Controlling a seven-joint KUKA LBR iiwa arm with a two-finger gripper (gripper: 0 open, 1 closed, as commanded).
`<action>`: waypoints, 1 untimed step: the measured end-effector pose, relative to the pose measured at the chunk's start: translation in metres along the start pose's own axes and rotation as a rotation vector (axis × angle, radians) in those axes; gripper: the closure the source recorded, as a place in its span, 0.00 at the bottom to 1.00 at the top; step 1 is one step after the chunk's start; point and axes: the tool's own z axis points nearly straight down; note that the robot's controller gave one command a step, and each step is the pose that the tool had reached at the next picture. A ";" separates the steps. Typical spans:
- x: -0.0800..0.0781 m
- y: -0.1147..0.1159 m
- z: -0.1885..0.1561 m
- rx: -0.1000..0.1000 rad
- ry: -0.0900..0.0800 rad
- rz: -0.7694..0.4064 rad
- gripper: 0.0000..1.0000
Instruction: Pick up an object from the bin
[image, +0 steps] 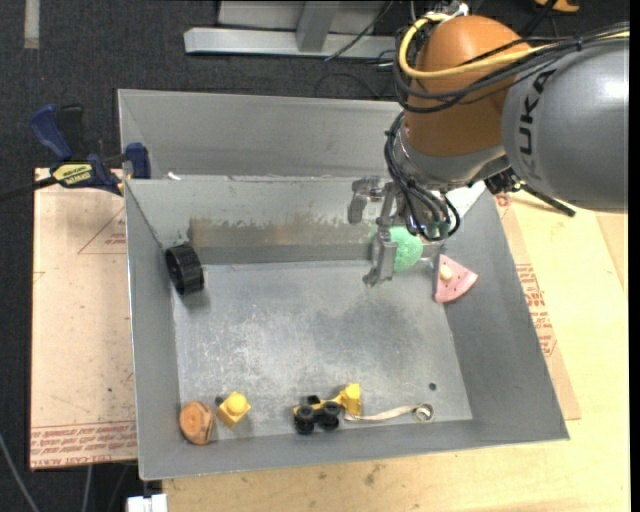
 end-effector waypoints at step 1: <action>0.021 -0.020 0.017 0.000 0.000 -0.005 0.00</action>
Offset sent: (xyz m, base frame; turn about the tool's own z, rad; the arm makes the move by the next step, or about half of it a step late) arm -0.0003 -0.0189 -0.0180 -0.0838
